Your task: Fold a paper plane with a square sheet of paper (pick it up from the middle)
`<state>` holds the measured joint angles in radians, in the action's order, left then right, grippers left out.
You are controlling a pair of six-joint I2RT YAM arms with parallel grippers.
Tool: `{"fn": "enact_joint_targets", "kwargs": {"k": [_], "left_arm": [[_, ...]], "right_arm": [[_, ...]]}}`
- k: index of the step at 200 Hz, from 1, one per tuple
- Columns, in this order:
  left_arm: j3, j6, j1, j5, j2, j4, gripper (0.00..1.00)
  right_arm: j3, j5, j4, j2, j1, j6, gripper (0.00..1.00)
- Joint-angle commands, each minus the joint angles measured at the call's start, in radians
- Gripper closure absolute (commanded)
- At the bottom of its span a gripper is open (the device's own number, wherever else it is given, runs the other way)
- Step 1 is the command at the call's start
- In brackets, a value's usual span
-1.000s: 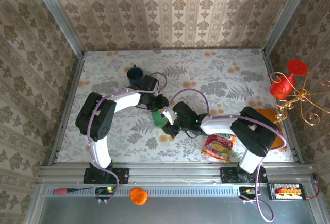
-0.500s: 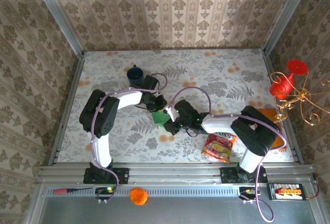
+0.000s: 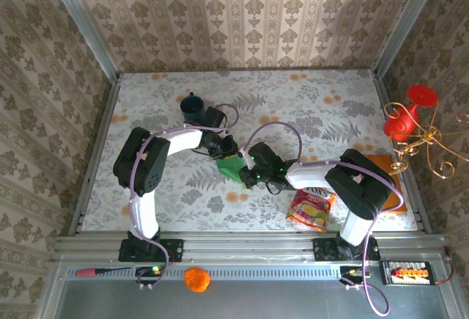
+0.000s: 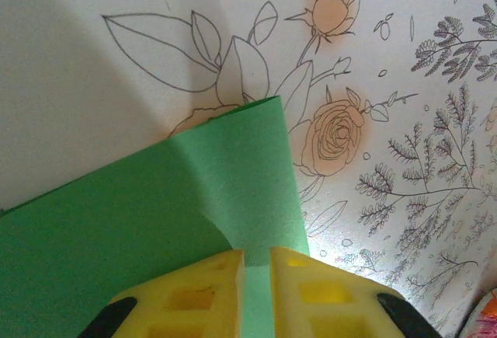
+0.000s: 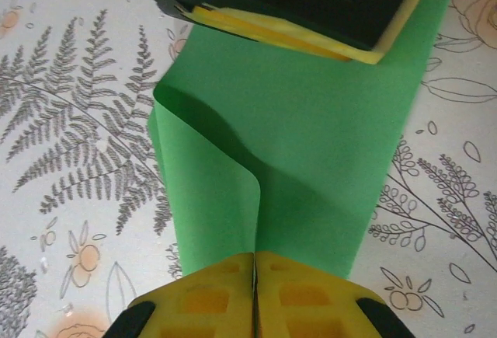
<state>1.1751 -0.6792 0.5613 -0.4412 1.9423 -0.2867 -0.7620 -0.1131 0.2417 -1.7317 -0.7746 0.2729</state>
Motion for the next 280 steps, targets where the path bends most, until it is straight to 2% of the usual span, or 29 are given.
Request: {"fn": "enact_joint_targets", "kwargs": {"k": [1, 9, 36, 59, 137, 280], "left_arm": [[0.02, 0.015, -0.008, -0.011, 0.002, -0.036, 0.82], [0.018, 0.012, -0.01, -0.014, -0.009, -0.031, 0.82], [0.0, -0.002, -0.028, -0.014, -0.069, -0.015, 0.69], [-0.024, 0.002, -0.045, -0.003, -0.101, -0.028, 0.67], [-0.034, 0.028, -0.06, -0.001, -0.03, -0.069, 0.82], [-0.016, 0.056, -0.052, -0.014, -0.002, -0.085, 0.85]], "right_arm": [[-0.018, 0.04, -0.018, -0.023, 0.004, 0.022, 0.91], [-0.022, 0.039, -0.018, -0.029, 0.003, 0.023, 0.91], [-0.028, 0.031, -0.017, -0.036, 0.004, 0.025, 0.91], [-0.025, 0.029, -0.014, -0.033, 0.003, 0.026, 0.91], [-0.035, -0.029, 0.002, -0.021, 0.006, 0.019, 0.91], [-0.082, -0.087, -0.028, -0.073, 0.025, 0.021, 0.91]]}}
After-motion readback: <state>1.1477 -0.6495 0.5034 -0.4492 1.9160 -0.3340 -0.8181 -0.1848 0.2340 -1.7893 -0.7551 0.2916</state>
